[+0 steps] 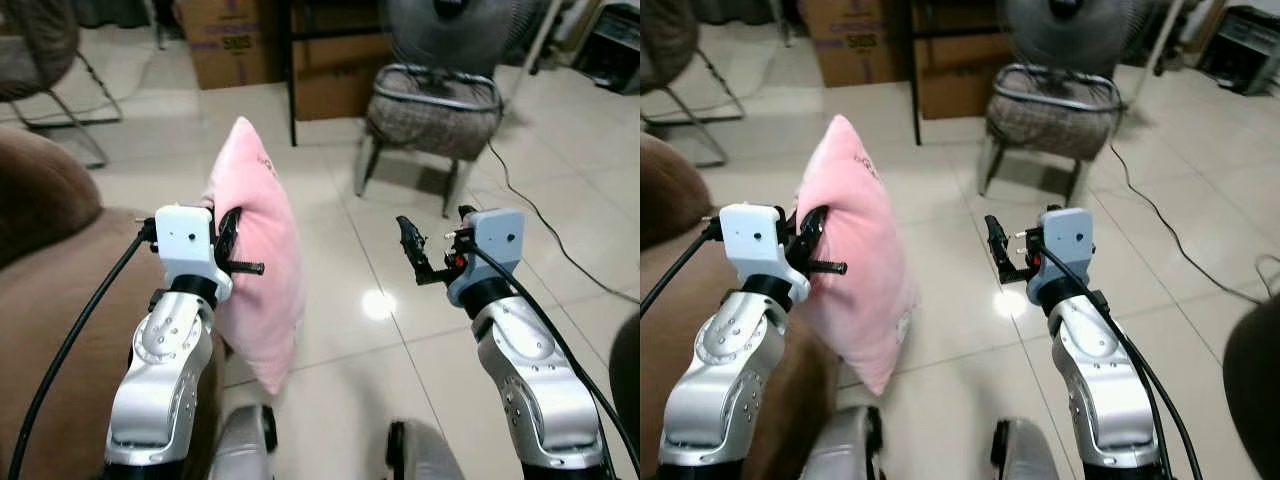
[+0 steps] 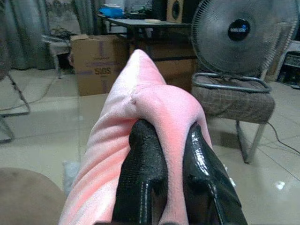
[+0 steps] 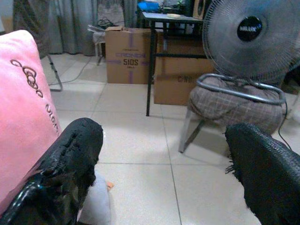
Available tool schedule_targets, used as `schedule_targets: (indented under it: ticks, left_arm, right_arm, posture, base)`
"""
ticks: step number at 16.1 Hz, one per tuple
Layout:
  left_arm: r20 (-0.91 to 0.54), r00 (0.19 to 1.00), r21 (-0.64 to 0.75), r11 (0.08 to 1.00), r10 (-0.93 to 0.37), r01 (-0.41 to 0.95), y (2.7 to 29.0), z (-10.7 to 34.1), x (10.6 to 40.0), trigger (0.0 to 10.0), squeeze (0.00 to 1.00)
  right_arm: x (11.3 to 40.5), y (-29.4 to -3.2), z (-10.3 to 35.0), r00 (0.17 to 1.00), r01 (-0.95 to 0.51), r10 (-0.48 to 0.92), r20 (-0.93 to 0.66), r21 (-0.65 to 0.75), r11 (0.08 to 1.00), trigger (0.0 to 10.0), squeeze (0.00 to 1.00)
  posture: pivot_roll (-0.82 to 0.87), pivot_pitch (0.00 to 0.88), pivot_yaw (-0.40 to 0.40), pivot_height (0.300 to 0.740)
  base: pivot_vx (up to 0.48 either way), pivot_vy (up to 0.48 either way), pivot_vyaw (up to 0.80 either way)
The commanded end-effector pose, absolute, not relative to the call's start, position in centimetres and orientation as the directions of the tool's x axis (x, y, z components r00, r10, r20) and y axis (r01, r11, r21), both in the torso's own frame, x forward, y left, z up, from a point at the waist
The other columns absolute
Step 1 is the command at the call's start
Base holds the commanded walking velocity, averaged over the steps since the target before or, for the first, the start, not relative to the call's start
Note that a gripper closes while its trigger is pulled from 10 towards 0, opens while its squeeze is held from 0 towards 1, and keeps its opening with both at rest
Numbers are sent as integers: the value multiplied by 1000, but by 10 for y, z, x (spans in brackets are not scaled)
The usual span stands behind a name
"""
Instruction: Move the pillow to the sofa from floor
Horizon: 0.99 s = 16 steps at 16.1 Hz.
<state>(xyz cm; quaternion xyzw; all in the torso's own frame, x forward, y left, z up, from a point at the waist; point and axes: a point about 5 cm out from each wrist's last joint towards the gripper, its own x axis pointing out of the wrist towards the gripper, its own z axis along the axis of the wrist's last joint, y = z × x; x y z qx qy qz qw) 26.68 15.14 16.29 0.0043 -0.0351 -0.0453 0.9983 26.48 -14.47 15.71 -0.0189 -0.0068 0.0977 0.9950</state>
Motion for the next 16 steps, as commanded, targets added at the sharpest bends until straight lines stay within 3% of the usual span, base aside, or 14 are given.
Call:
schedule_targets:
  ticks: [1,3,8,16]
  left_arm:
    - [117,988,35,994,-103,99,149,172,269,10000,0]
    - [120,985,68,991,-124,116,146,173,270,10000,0]
    - [73,993,178,981,-96,82,163,165,272,10000,0]
    - [63,993,174,981,-99,86,163,163,269,10000,0]
  right_arm:
    - [267,-149,155,987,-163,163,-12,-49,985,10000,0]
    - [270,-151,152,987,-161,160,-23,-45,986,10000,0]
    - [273,-153,150,982,-182,181,-46,-34,983,10000,0]
    - [276,-157,148,990,-131,129,-48,-48,990,10000,0]
  posture:
    - [50,0,-4,716]
    - [53,0,-7,740]
    - [56,0,-16,740]
    - [62,0,-21,740]
  base:
    - [0,0,0]
    - [0,0,0]
    - [0,0,0]
    - [0,0,0]
